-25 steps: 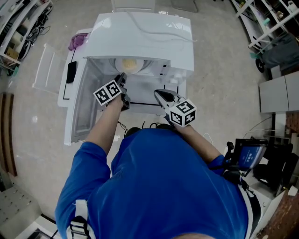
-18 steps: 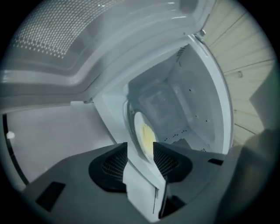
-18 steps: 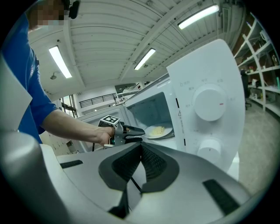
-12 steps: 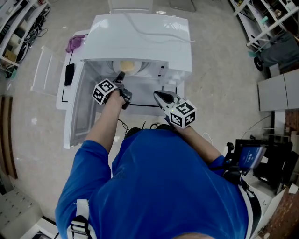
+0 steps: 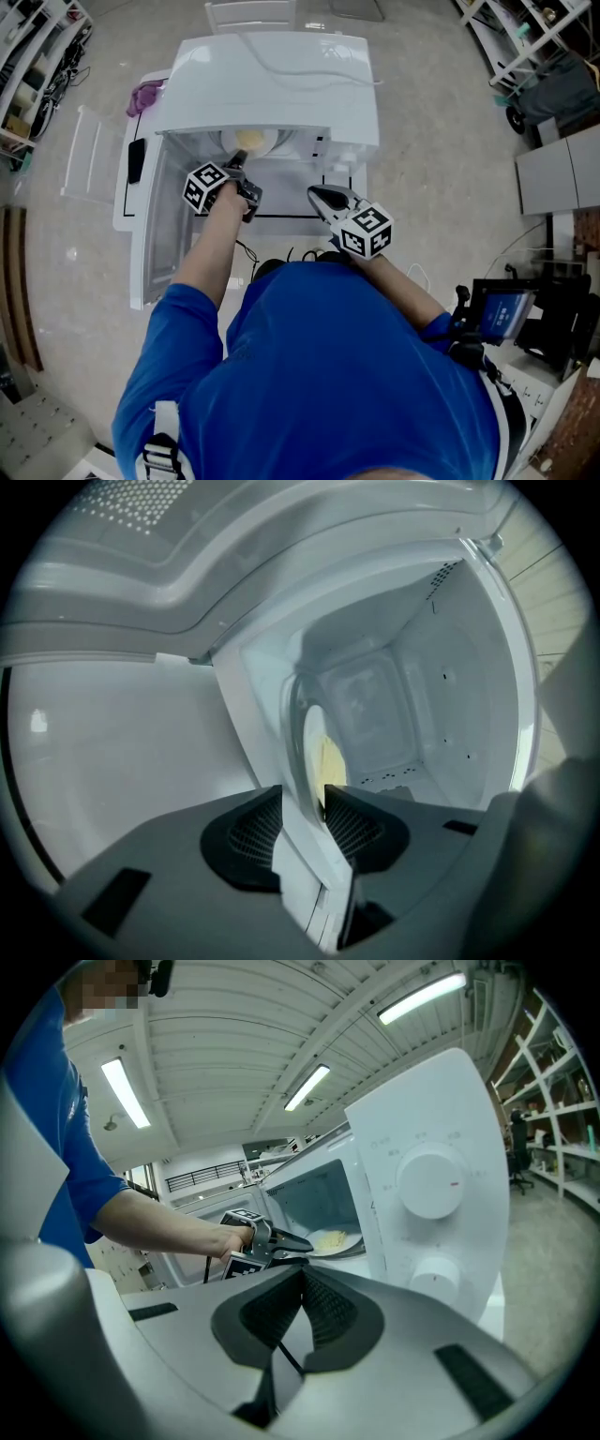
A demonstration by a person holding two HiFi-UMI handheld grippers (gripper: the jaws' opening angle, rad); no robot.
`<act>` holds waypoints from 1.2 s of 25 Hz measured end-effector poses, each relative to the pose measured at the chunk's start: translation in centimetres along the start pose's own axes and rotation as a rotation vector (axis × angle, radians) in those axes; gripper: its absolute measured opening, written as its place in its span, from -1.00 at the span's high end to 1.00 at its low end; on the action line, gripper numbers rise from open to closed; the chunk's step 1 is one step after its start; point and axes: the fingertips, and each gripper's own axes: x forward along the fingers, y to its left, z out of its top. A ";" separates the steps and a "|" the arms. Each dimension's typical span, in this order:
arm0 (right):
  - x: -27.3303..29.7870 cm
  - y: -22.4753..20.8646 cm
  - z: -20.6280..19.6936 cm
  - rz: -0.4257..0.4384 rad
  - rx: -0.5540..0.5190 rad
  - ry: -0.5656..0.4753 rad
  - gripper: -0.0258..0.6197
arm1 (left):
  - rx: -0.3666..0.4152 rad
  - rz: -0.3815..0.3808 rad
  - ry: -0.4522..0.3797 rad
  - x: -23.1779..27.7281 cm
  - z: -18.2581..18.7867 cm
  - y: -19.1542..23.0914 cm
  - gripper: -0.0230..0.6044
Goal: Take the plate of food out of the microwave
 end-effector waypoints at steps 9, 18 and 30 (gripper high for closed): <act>0.1 0.2 0.1 0.005 0.004 -0.002 0.91 | -0.016 -0.036 -0.017 -0.7 0.2 -0.6 0.61; 0.1 0.4 -0.1 0.009 0.004 -0.003 0.91 | -0.068 -0.100 -0.054 -1.3 0.6 -1.1 0.82; -0.3 0.8 -0.5 0.018 -0.001 0.003 0.91 | -0.170 -0.208 -0.129 -2.6 0.6 -0.8 0.87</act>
